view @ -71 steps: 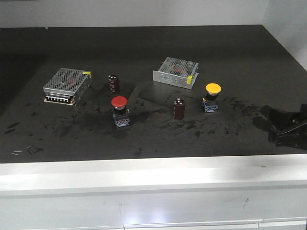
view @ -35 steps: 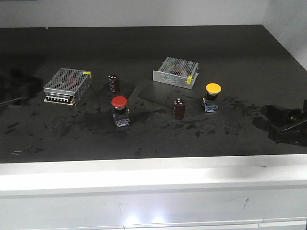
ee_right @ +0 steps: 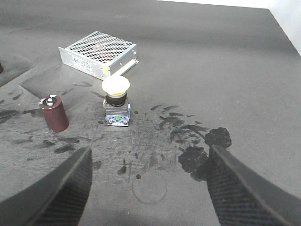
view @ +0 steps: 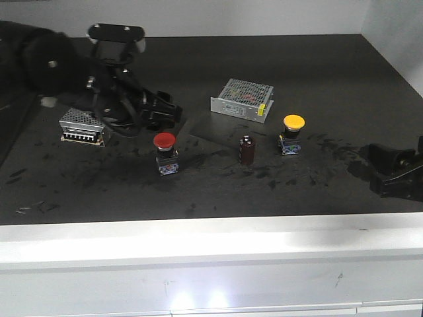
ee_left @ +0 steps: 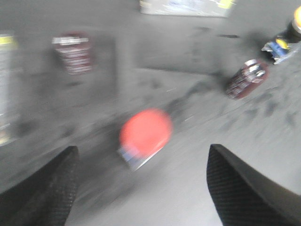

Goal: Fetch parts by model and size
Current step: 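Reach the left gripper down and grasp the red-capped button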

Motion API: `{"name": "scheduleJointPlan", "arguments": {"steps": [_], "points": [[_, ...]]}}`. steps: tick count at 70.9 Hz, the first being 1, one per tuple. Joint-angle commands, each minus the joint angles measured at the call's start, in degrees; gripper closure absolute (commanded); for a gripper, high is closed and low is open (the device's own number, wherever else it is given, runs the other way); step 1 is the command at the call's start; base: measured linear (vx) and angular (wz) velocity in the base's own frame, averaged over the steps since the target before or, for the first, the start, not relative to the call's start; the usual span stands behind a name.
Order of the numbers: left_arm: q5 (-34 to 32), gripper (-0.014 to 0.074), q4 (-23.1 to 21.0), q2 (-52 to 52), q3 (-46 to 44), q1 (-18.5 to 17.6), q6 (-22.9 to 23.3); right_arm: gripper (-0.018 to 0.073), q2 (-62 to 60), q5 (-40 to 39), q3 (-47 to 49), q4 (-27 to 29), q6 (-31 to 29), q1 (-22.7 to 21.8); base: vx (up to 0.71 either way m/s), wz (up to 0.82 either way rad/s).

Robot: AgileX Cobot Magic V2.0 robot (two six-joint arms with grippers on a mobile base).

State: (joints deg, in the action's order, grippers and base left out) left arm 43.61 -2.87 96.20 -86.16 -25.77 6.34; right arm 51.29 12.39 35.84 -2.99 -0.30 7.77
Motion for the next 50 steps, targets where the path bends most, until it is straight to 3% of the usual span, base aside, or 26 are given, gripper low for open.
{"name": "scheduleJointPlan", "arguments": {"steps": [1, 26, 50], "points": [[-0.1, 0.0074, 1.3, 0.9, -5.1, -1.0, 2.3, 0.0060, -0.3, -4.2, 2.0, -0.4, -0.4, 0.0, 0.00, 0.00], [2.2, 0.0074, 7.6, 7.0, -8.6, -1.5, 6.7, 0.0060, -0.3, -4.1, 2.0, -0.4, -0.4, 0.0, 0.00, 0.00], [0.3, 0.0074, 6.5, 9.7, -8.6, -1.5, 6.7, 0.0060, -0.3, -3.7, 2.0, -0.4, -0.4, 0.0, 0.00, 0.00]]}}
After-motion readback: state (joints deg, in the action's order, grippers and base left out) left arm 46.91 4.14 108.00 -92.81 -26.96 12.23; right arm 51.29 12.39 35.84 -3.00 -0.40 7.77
